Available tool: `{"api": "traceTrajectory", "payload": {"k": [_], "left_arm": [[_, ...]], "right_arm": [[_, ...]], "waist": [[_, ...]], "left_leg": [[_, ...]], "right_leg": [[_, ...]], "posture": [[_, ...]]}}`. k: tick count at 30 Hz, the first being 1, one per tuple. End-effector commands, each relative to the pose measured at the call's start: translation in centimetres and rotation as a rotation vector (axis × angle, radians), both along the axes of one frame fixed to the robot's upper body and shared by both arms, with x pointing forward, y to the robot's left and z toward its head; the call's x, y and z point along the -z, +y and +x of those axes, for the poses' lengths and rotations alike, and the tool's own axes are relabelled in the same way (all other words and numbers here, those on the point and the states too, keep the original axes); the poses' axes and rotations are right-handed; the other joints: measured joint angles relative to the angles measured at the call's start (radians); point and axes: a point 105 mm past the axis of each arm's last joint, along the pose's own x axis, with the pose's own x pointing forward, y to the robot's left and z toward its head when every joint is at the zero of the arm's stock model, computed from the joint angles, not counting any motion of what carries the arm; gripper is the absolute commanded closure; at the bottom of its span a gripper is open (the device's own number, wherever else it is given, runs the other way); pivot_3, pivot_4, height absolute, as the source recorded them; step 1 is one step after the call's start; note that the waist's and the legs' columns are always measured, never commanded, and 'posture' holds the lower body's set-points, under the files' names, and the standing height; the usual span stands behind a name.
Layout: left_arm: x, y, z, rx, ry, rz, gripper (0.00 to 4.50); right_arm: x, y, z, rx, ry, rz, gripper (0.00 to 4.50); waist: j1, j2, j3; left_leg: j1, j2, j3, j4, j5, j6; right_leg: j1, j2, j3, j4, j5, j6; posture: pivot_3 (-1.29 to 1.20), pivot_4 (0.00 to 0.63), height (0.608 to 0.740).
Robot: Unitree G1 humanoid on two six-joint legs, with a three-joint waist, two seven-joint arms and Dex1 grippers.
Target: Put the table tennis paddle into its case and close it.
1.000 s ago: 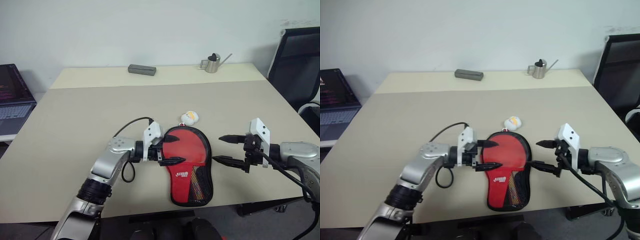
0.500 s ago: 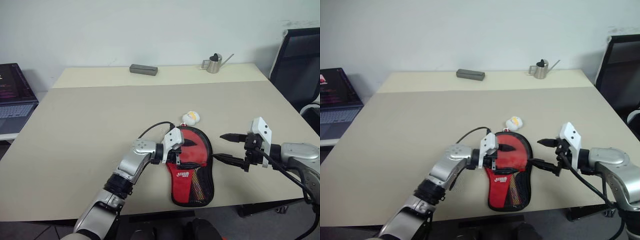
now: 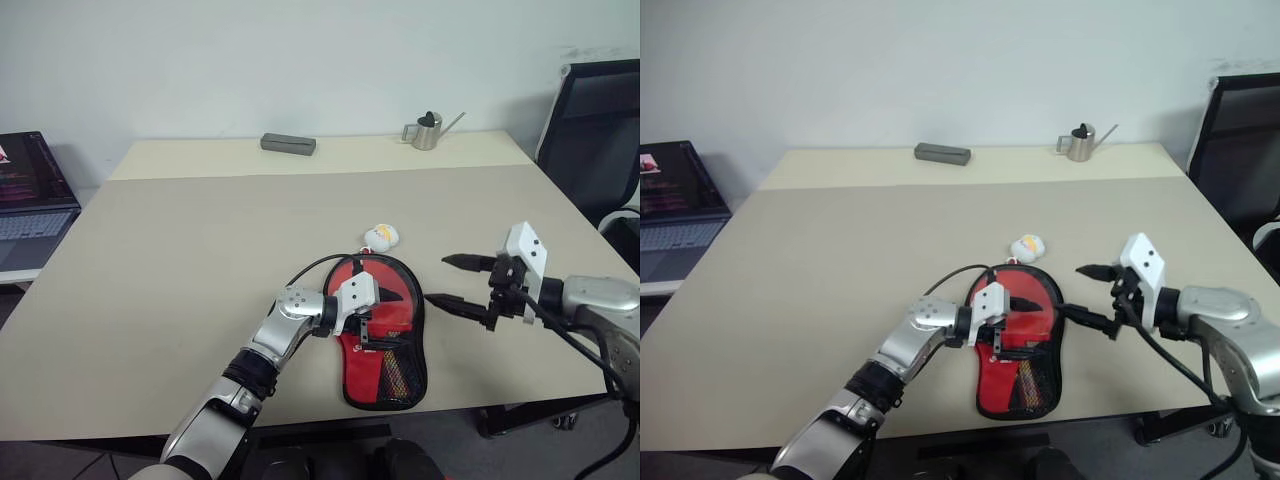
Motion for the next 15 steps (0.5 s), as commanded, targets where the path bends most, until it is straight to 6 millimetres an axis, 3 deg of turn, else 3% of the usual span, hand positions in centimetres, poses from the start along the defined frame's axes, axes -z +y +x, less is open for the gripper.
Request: {"api": "traceTrajectory", "payload": {"k": [1,11,15], "left_arm": [[3.9,1.9,-0.1,-0.063,0.095,0.115,0.04],[1.9,2.2,2.0,-0.152,0.212,0.09,0.04],[2.7,3.4,1.6,-0.136,0.274,0.18,0.04]], "right_arm": [[-2.0,-0.5,0.9,0.019,-0.075,0.018,0.0],[-2.9,0.3,1.6,-0.019,-0.075,0.042,0.0],[-2.9,0.4,1.6,-0.024,-0.073,0.046,0.0]], "waist": [[-0.002,0.001,-0.003],[-0.006,0.003,-0.005],[-0.01,0.003,-0.005]], "left_leg": [[0.001,0.0,0.0,0.0,0.0,0.0],[0.001,0.0,0.0,0.001,0.0,0.001],[0.0,0.0,0.0,0.0,0.0,0.0]], "right_leg": [[0.001,0.0,0.0,0.0,0.0,0.0],[0.001,0.001,0.0,0.001,0.0,0.001],[-0.002,0.002,0.0,0.0,0.0,0.0]], "posture": [[0.0,0.15,0.74],[0.0,0.15,0.74],[0.0,0.15,0.74]]}}
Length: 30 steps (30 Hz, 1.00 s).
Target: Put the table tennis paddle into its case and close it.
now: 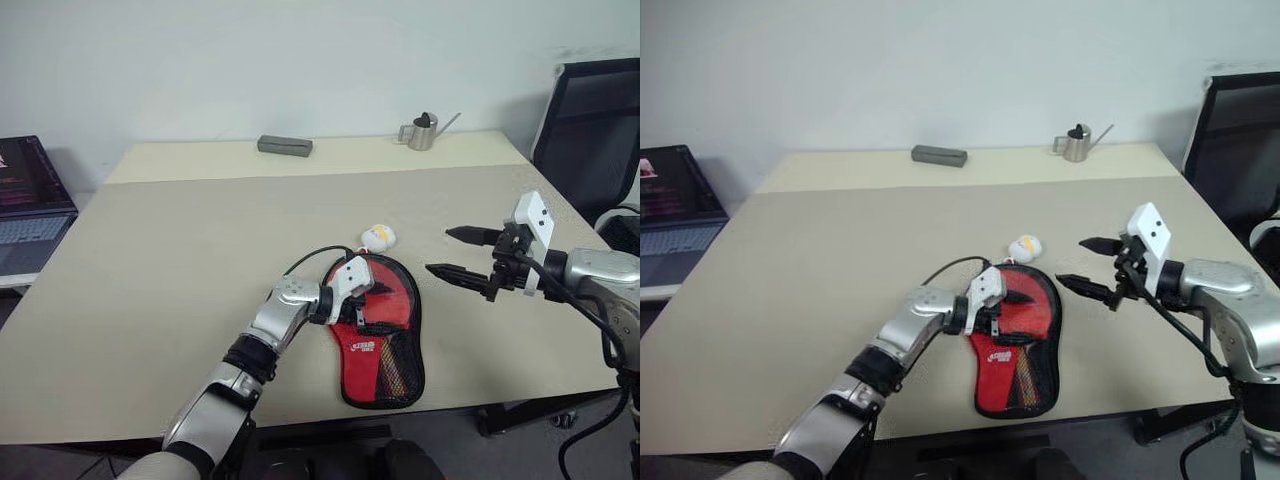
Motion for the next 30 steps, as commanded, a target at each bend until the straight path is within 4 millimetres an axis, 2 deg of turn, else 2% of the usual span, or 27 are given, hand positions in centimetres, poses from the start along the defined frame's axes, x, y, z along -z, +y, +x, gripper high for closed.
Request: {"api": "traceTrajectory", "payload": {"k": [1,11,16,21,26,30], "left_arm": [[3.3,2.6,-0.6,-0.027,0.129,0.144,0.04],[4.8,2.4,-3.2,0.039,0.205,0.133,0.04],[6.4,3.5,-3.5,-0.024,0.259,0.136,0.04],[7.6,4.3,-4.5,0.007,0.282,0.19,0.04],[8.7,5.0,-4.9,0.014,0.282,0.254,0.04],[9.3,5.7,-4.9,-0.011,0.306,0.264,0.04]], "right_arm": [[-1.0,0.6,-0.2,-0.03,-0.035,0.016,0.0],[-1.7,1.1,0.6,-0.013,-0.074,0.031,0.0],[-1.7,1.6,0.8,-0.014,-0.074,0.043,0.0],[-1.6,1.9,1.0,-0.017,-0.072,0.044,0.0],[-1.9,2.1,2.1,0.007,-0.088,0.047,0.0],[-2.5,2.3,4.1,0.065,-0.074,0.079,0.0]], "waist": [[-0.001,0.0,0.0],[0.002,0.001,-0.001],[0.002,0.003,-0.004],[0.001,0.006,-0.012],[-0.001,0.006,-0.017],[-0.003,0.007,-0.019]], "left_leg": [[0.0,0.0,0.0,0.0,0.0,0.0],[0.001,0.002,0.0,-0.001,0.0,0.0],[0.001,0.002,0.0,-0.001,-0.001,0.0],[0.001,0.001,0.0,-0.002,-0.001,0.001],[0.003,0.002,0.001,-0.002,-0.002,0.0],[0.006,0.002,0.001,-0.003,-0.002,0.0]], "right_leg": [[0.0,0.001,0.0,0.0,0.0,0.0],[0.0,0.002,0.001,-0.001,-0.001,-0.002],[0.0,0.001,0.0,-0.001,-0.001,-0.002],[0.001,0.002,0.001,-0.001,-0.002,-0.004],[0.002,0.006,0.001,0.0,-0.003,-0.005],[0.002,0.007,0.001,0.0,-0.003,-0.005]], "posture": [[0.0,0.15,0.74],[0.0,0.15,0.74],[0.0,0.15,0.74],[0.0,0.15,0.74],[0.0,0.15,0.74],[0.0,0.15,0.74]]}}
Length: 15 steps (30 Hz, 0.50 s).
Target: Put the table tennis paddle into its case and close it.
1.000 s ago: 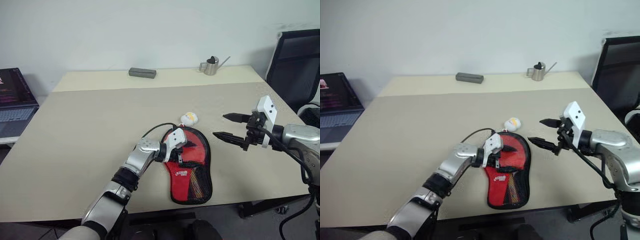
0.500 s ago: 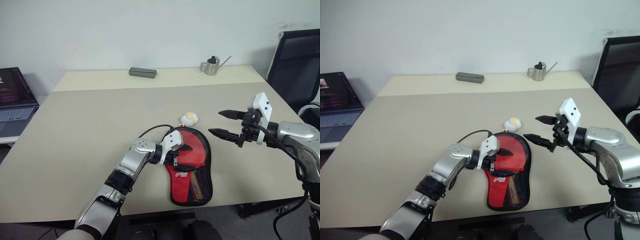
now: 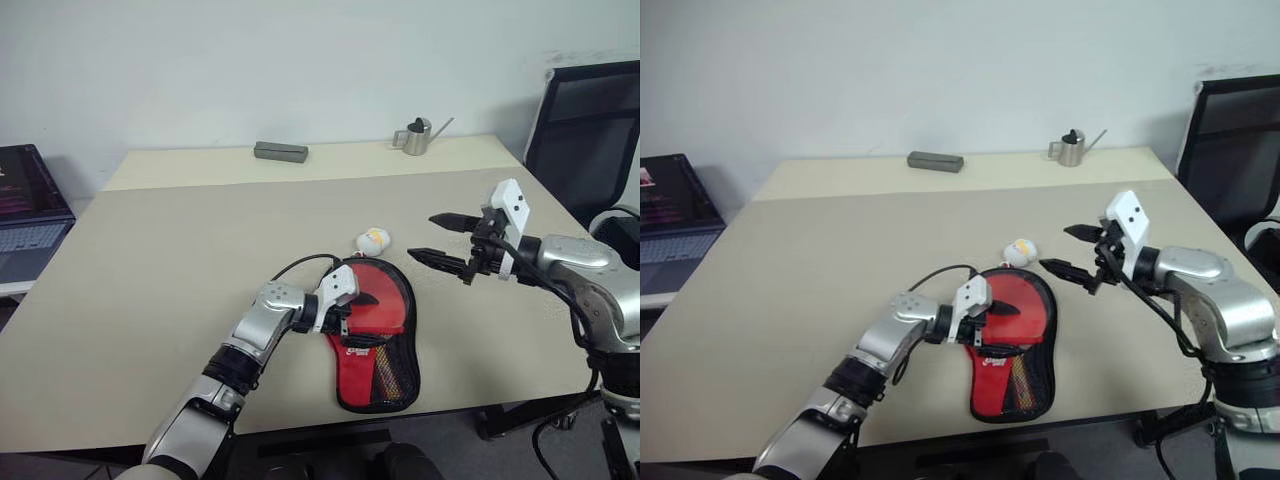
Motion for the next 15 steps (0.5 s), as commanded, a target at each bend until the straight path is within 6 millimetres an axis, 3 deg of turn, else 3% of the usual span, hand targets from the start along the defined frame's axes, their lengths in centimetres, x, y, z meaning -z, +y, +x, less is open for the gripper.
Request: {"api": "traceTrajectory", "payload": {"k": [1,8,15], "left_arm": [[7.9,3.6,-3.0,-0.044,0.251,0.232,0.04],[8.4,4.1,-2.9,-0.072,0.258,0.229,0.04],[8.5,3.8,-3.1,-0.077,0.262,0.216,0.04]], "right_arm": [[-1.6,0.3,1.7,0.052,-0.031,0.024,0.0],[-1.4,2.3,6.2,0.178,0.118,0.14,0.0],[2.2,4.4,10.2,0.268,0.195,0.04,0.0]], "waist": [[-0.001,0.0,-0.002],[-0.005,0.0,-0.008],[-0.008,0.003,-0.015]], "left_leg": [[0.001,0.0,0.0,0.0,0.0,0.0],[0.009,0.001,0.0,-0.002,-0.002,0.002],[0.01,0.001,0.0,-0.002,-0.003,0.004]], "right_leg": [[0.0,0.0,0.0,0.0,0.0,0.0],[0.007,0.001,0.001,0.0,-0.002,-0.003],[0.007,0.001,0.0,0.001,-0.003,-0.005]], "posture": [[0.0,0.15,0.74],[0.0,0.15,0.74],[0.0,0.15,0.74]]}}
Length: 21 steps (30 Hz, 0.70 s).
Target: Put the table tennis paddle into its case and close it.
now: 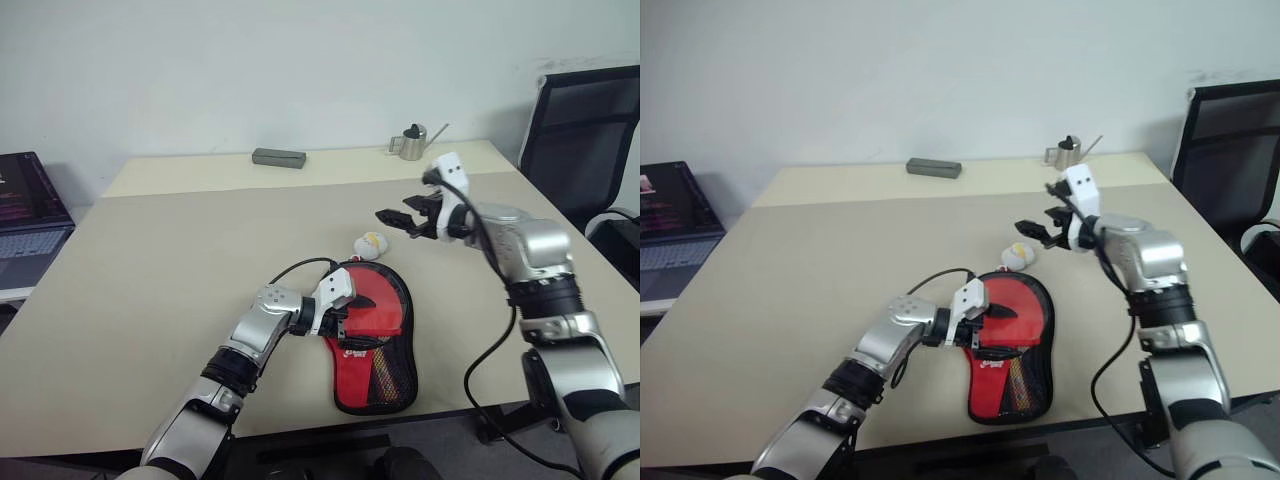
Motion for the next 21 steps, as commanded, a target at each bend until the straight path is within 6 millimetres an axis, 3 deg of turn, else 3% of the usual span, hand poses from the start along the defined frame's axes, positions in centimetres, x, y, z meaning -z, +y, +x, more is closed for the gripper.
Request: {"api": "traceTrajectory", "payload": {"k": [1,9,15,21], "left_arm": [[7.8,3.4,-3.1,-0.065,0.248,0.217,0.04],[7.9,3.4,-3.1,-0.078,0.246,0.214,0.04],[8.0,3.3,-3.1,-0.085,0.241,0.214,0.04],[8.0,3.4,-3.3,-0.095,0.242,0.214,0.04]], "right_arm": [[0.1,0.4,1.8,0.036,-0.032,-0.043,0.0],[2.3,2.4,4.2,0.115,-0.027,-0.062,0.0],[3.7,4.1,4.2,0.118,-0.021,-0.087,0.0],[5.5,4.5,4.0,0.148,-0.006,-0.125,0.0]], "waist": [[-0.001,0.001,-0.001],[-0.01,0.002,-0.002],[-0.013,0.002,-0.002],[-0.013,0.002,-0.003]], "left_leg": [[0.0,0.0,0.0,0.0,0.0,0.0],[0.0,0.0,0.0,0.0,0.0,0.001],[0.001,0.0,0.0,0.0,-0.001,0.001],[0.001,-0.001,-0.001,0.0,-0.001,0.001]], "right_leg": [[0.0,0.0,0.0,0.0,0.0,0.0],[0.0,0.0,0.0,0.001,0.0,0.0],[0.001,0.0,0.001,0.0,0.0,0.0],[0.001,0.0,0.001,0.0,0.0,-0.001]], "posture": [[0.0,0.15,0.74],[0.0,0.15,0.74],[0.0,0.15,0.74],[0.0,0.15,0.74]]}}
